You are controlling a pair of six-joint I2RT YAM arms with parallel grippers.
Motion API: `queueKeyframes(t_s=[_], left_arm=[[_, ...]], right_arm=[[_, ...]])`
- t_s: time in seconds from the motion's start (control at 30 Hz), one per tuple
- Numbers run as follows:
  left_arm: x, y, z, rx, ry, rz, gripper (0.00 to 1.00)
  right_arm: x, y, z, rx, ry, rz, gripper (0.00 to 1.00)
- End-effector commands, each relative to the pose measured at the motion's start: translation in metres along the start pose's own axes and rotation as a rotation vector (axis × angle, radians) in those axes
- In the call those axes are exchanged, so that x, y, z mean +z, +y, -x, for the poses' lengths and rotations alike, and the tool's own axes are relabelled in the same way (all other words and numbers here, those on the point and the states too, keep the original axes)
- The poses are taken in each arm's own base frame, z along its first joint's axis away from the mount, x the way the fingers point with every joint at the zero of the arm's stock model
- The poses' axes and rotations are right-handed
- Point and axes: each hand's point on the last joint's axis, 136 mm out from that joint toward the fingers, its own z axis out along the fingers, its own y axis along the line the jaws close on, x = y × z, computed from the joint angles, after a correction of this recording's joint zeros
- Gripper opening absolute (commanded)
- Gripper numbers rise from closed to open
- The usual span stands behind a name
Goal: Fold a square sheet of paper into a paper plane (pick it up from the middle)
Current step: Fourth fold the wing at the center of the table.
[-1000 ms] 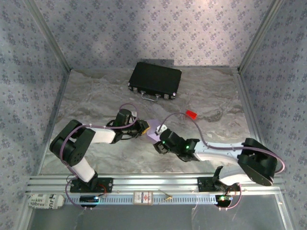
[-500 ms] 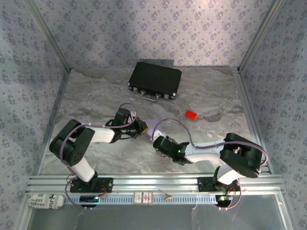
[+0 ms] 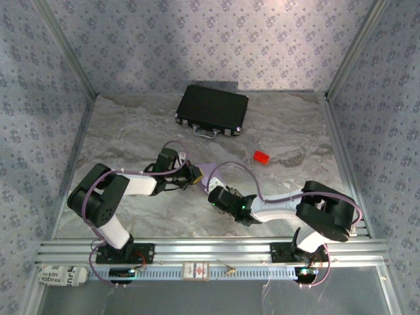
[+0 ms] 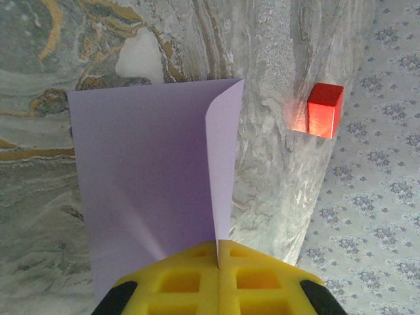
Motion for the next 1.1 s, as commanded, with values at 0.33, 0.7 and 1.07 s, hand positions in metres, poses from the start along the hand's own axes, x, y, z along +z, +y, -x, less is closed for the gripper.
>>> queueKeyframes(t_s=[0.33, 0.7, 1.07], left_arm=[[-0.0050, -0.0155, 0.0038, 0.036, 0.003, -0.028, 0.05], [-0.0052, -0.0140, 0.0051, 0.033, 0.000, -0.021, 0.07], [-0.0068, -0.0136, 0.0060, 0.032, -0.005, -0.015, 0.16]], right_arm=[[0.0006, -0.0026, 0.0099, 0.023, -0.022, -0.033, 0.26], [0.0012, 0.0016, 0.0105, 0.039, -0.027, -0.010, 0.19], [0.0028, 0.0033, 0.0057, 0.046, -0.012, -0.003, 0.10]])
